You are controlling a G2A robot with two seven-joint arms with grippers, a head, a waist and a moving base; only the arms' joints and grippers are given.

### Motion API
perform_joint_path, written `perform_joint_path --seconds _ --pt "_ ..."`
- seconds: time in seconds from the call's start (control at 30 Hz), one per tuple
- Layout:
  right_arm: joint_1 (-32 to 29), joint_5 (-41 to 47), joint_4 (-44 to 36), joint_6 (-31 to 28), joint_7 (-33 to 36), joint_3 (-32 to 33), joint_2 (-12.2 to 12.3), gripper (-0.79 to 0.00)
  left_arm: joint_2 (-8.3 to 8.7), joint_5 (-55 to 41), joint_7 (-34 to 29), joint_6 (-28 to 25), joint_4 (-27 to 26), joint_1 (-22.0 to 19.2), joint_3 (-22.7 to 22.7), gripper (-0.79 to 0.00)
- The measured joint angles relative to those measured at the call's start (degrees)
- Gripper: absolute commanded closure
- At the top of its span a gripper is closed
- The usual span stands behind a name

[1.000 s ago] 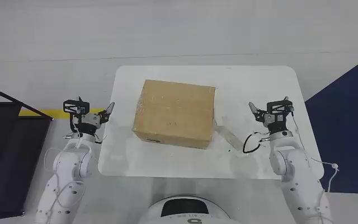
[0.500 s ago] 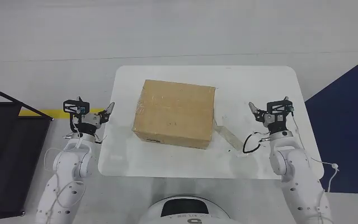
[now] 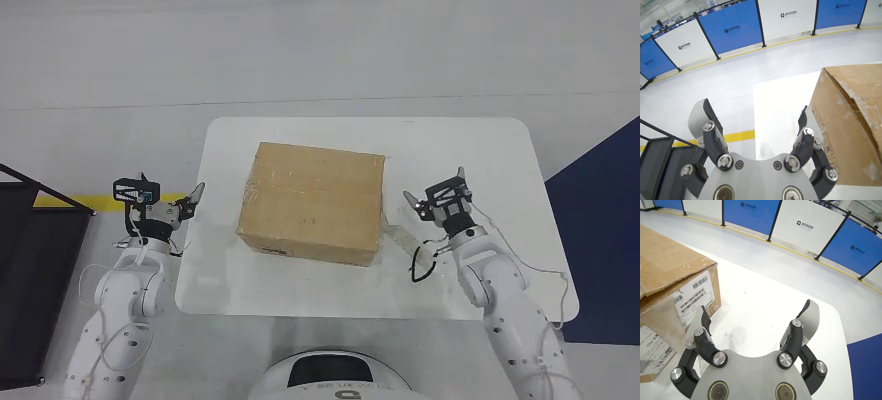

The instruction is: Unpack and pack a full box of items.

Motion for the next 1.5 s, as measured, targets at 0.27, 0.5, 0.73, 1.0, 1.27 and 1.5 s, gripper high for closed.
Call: perform_joint_path --seconds 0.27,0.5,0.73,1.0,1.27,1.5 --pt "1.86 0.02 1.18 -5.90 -0.11 -2.10 -0.05 -0.785 0.00 0.00 0.00 0.00 0.00 0.00 0.00 -0.785" --pt "1.35 4.16 0.97 -15.83 -2.17 0.14 0.59 -0.785 0.00 0.00 0.00 0.00 0.00 0.00 0.00 -0.785" --pt "0.58 6.80 0.59 -25.23 -4.53 2.19 1.32 -0.785 0.00 0.00 0.00 0.00 0.00 0.00 0.00 -0.785" --pt "0.38 7.76 0.37 -28.76 -5.49 2.82 1.73 -0.785 0.00 0.00 0.00 0.00 0.00 0.00 0.00 -0.785" --pt "1.29 6.31 0.65 -25.37 -3.11 0.86 1.60 -0.785 0.00 0.00 0.00 0.00 0.00 0.00 0.00 -0.785" --pt "2.62 6.95 1.65 -23.72 -2.33 -0.36 1.46 -0.785 0.00 0.00 0.00 0.00 0.00 0.00 0.00 -0.785"
